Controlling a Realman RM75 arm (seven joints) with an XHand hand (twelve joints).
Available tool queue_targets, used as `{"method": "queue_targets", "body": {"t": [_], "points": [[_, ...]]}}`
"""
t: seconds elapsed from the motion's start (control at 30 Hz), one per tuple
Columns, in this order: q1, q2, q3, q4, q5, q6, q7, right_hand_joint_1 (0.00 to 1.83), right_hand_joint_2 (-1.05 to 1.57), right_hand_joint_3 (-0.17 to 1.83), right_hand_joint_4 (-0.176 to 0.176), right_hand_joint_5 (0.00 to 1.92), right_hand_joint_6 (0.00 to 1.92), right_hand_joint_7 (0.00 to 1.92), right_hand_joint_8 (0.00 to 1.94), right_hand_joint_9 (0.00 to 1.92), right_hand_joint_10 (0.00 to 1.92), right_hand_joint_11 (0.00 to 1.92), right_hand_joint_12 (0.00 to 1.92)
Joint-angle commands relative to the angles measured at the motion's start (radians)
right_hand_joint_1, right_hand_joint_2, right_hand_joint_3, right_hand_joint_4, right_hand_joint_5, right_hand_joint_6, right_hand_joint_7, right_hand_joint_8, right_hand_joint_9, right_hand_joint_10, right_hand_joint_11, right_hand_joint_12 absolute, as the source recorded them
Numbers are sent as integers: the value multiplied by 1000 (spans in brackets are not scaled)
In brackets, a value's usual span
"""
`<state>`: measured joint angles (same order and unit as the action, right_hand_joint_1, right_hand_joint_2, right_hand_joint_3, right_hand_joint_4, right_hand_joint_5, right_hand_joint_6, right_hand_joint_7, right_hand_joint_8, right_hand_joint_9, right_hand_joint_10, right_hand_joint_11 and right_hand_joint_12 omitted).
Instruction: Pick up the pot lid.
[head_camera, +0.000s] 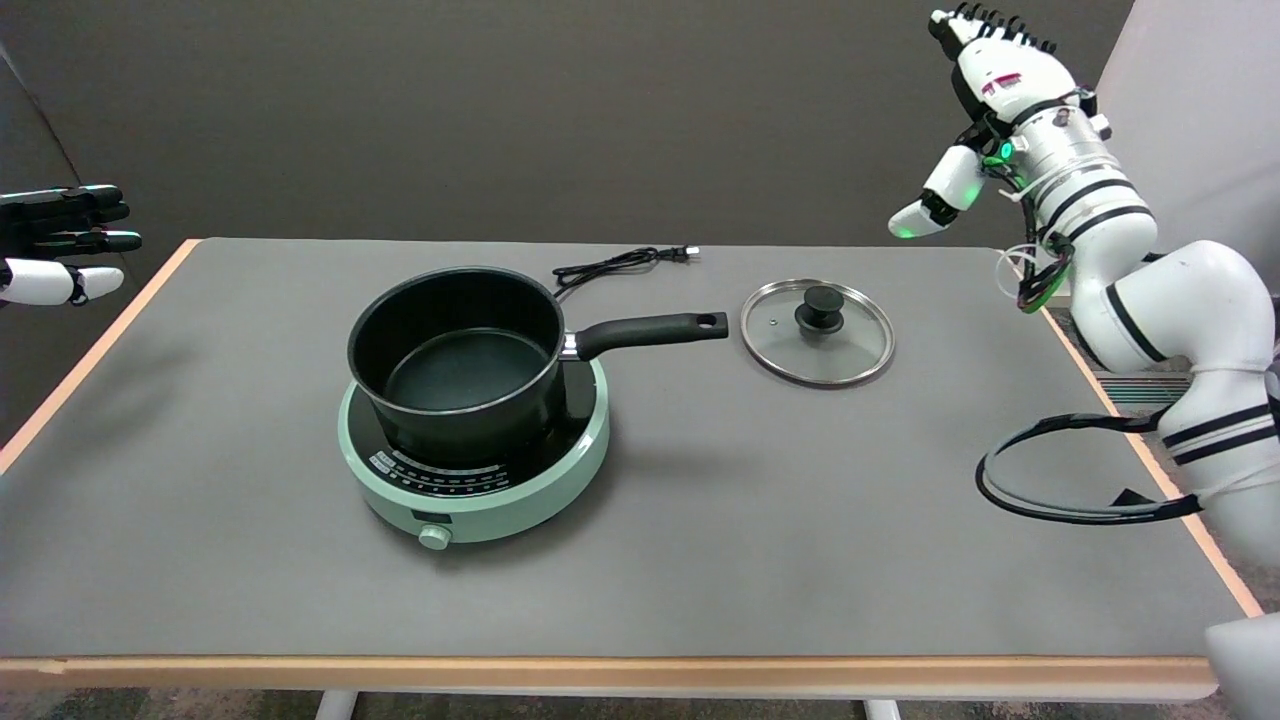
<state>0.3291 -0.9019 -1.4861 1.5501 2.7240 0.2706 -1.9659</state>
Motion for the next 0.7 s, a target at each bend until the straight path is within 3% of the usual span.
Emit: {"method": "queue_targets", "body": {"t": [0.03,0.4,0.7], "points": [[89,39,-4,-305,28,-243,106,1235,-627,1081,-68,99,99,99,99,99,99,99,99],[219,67,-85,-576,-1,-451,185,1219,-632,1073,-40,105,105,105,105,105,105,105,105],[306,57,-100,-778,-237,-617,385,1203,-640,1066,-5,110,110,110,110,110,110,110,110]]}}
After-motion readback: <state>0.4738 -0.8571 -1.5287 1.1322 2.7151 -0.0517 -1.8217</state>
